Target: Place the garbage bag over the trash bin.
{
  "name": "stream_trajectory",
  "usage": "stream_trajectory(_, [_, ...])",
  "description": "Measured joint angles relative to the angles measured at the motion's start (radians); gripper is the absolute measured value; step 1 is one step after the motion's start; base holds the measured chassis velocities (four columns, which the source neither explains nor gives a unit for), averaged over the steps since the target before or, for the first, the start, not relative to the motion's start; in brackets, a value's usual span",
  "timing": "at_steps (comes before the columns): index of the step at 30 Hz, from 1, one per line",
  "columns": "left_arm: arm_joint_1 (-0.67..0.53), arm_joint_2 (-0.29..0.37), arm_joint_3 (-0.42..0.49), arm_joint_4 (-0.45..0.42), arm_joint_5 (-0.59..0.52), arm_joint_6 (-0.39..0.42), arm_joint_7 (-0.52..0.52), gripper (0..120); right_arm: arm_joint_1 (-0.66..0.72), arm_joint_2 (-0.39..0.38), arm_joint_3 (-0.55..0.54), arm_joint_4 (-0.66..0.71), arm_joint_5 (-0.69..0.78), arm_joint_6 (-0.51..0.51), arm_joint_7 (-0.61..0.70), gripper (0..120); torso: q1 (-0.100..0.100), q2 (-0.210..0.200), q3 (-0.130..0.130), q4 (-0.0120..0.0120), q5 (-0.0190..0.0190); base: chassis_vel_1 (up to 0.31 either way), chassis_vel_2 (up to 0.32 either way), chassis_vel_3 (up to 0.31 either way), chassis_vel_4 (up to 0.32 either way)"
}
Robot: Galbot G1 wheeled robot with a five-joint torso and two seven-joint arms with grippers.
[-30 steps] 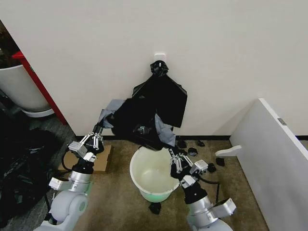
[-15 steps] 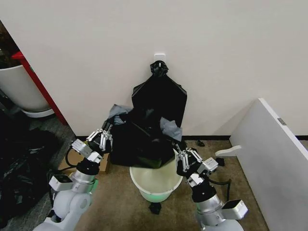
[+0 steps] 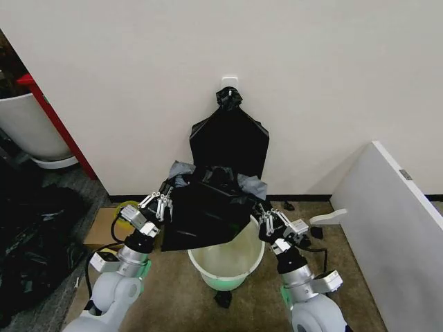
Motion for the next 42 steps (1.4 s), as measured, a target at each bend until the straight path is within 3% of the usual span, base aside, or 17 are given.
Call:
stream_trajectory(10, [-0.009,0.0,0.017,0.003,-0.016,0.01,0.0,0,-0.006,-0.007,0.04,0.048,0.003,-0.001,-0.005,0,0.0,0.0,0.0,-0.0001,0.0001,0.0,0.0,0.0,0.0])
stream_trajectory(18, [0.004,-0.005,0.034,0.048,0.026,0.007,0.003,0,-0.016,-0.006,0.017,-0.021,-0.038,0.007,0.003,0,0.0,0.0,0.0,0.0,0.0002,0.0,0.0,0.0,0.0])
stream_trajectory(27, [0.074,0.001,0.075,0.129,0.114,-0.033,-0.016,0,-0.052,-0.045,-0.054,-0.109,-0.136,-0.079,0.172,0,0.0,0.0,0.0,-0.0001,0.0002,0.0,0.0,0.0,0.0])
stream_trajectory(32, [0.143,0.016,0.115,0.108,0.165,-0.031,-0.121,0,-0.097,-0.094,-0.078,-0.083,-0.134,-0.167,0.347,0,0.0,0.0,0.0,0.0,0.0001,0.0,0.0,0.0,0.0])
stream_trajectory(39, [0.306,0.079,0.138,0.004,0.405,0.054,-0.465,0,-0.262,-0.216,-0.128,0.097,-0.057,-0.308,0.542,0,0.0,0.0,0.0,0.0,0.0001,0.0,0.0,0.0,0.0])
stream_trajectory(42, [0.341,0.099,0.145,-0.024,0.469,0.09,-0.534,0,-0.3,-0.246,-0.145,0.155,-0.02,-0.373,0.581,0,0.0,0.0,0.0,0.0,0.0001,0.0,0.0,0.0,0.0])
